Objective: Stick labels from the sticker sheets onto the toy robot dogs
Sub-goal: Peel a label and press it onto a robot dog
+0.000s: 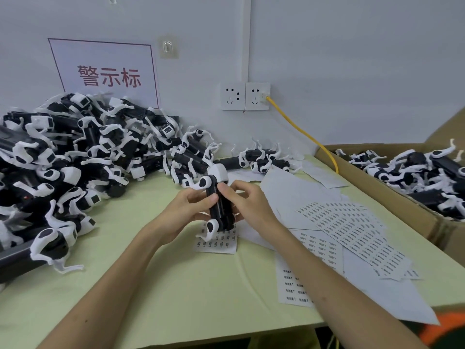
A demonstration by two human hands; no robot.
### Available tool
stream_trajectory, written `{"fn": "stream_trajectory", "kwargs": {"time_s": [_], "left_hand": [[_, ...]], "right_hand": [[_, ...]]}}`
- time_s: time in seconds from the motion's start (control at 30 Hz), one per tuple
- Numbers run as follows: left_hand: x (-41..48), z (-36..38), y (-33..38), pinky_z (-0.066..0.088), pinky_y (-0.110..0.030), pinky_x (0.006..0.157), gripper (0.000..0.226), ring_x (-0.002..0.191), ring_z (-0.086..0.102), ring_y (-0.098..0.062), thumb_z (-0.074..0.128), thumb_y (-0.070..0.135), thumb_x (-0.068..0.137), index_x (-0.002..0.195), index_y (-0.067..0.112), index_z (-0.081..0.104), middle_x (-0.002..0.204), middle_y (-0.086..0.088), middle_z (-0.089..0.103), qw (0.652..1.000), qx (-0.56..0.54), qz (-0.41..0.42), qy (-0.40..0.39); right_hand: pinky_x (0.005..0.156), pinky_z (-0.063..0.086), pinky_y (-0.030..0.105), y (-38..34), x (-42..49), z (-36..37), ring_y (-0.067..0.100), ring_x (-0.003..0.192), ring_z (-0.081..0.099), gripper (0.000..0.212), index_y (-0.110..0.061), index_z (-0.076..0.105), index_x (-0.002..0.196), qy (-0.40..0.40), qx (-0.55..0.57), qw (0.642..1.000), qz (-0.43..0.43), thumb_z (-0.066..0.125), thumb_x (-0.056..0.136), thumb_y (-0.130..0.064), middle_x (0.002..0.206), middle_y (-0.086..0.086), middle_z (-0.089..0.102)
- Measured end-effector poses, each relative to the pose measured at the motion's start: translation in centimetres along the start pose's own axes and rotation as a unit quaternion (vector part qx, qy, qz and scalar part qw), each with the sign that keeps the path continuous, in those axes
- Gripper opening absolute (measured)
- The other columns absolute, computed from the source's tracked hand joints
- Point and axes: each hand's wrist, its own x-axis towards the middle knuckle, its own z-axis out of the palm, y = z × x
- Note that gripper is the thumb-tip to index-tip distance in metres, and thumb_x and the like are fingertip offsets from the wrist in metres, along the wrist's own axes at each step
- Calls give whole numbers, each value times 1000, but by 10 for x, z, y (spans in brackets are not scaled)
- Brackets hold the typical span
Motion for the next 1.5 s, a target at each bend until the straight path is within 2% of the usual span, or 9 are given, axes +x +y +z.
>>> {"fn": "stream_trajectory", "kwargs": {"time_s": [0.2, 0.3, 0.4, 0.57, 0.7, 0.87, 1.03, 1.2, 1.5], "left_hand": [[-1, -7, 1, 54, -44, 104, 50, 123, 65, -38, 67, 42, 91, 128, 8, 69, 132, -21, 68, 996, -89, -11, -10], [-2, -8, 3, 56, -45, 99, 65, 125, 63, -39, 71, 50, 90, 137, 7, 60, 138, -23, 63, 989, -145, -2, -15], [-1, -10, 5, 57, -40, 97, 53, 128, 63, -32, 62, 52, 95, 135, 18, 64, 138, -16, 64, 985, -172, 21, 18], [5, -21, 5, 56, -33, 93, 57, 103, 68, -25, 56, 56, 95, 138, 20, 63, 120, -10, 73, 949, -253, -34, 187], [7, -25, 2, 51, -32, 83, 41, 91, 72, -18, 50, 53, 103, 121, 21, 68, 112, -4, 75, 934, -278, -84, 208], [3, -22, 7, 39, -35, 71, 61, 65, 59, -22, 32, 54, 107, 98, 10, 73, 77, -11, 62, 952, -276, -73, 106], [2, -20, 7, 58, -35, 71, 57, 85, 74, -23, 35, 54, 106, 102, 13, 75, 94, -7, 74, 943, -294, -73, 140], [5, -24, 1, 47, -48, 93, 63, 99, 74, -20, 43, 62, 98, 88, 16, 85, 101, -5, 78, 942, -296, -86, 134], [7, -19, -2, 48, -51, 94, 56, 87, 71, -24, 60, 57, 88, 111, 7, 72, 104, -9, 73, 917, -374, -76, 116]], "right_hand": [[60, 53, 31, -3, 2, -6, 22, 65, 65, 30, -6, 67, 86, -72, 100, 992, 9, 63, 100, -32, 78, 8, 67], [67, 55, 31, -5, 2, -8, 18, 68, 64, 15, -13, 64, 84, -110, 138, 984, -9, 64, 100, -16, 80, 3, 68], [79, 55, 30, -6, 4, -9, 14, 87, 68, 7, -19, 69, 94, -95, 100, 990, -21, 71, 94, -12, 94, -2, 72], [99, 48, 38, 8, 13, -16, 12, 111, 64, 31, -27, 66, 122, 30, -136, 990, 24, 74, 92, -31, 118, -4, 70], [115, 23, 45, 26, 14, -18, 24, 143, 40, 78, -28, 32, 155, -66, -405, 910, 62, 66, 91, -56, 153, -2, 48], [122, 13, 50, 29, 17, -15, 21, 144, 40, 80, -28, 34, 153, -77, -399, 912, 53, 71, 87, -54, 153, -2, 49], [115, 18, 39, 28, 13, -14, 14, 136, 46, 72, -33, 48, 144, -67, -372, 925, 32, 78, 81, -49, 145, -8, 54], [108, 20, 36, 28, 14, -10, 14, 132, 46, 55, -37, 59, 130, -61, -401, 914, 10, 75, 81, -57, 132, -9, 53], [110, 37, 43, 15, 0, -3, 14, 124, 50, 58, -31, 56, 134, -64, -323, 944, -5, 78, 83, -47, 137, -7, 51]]}}
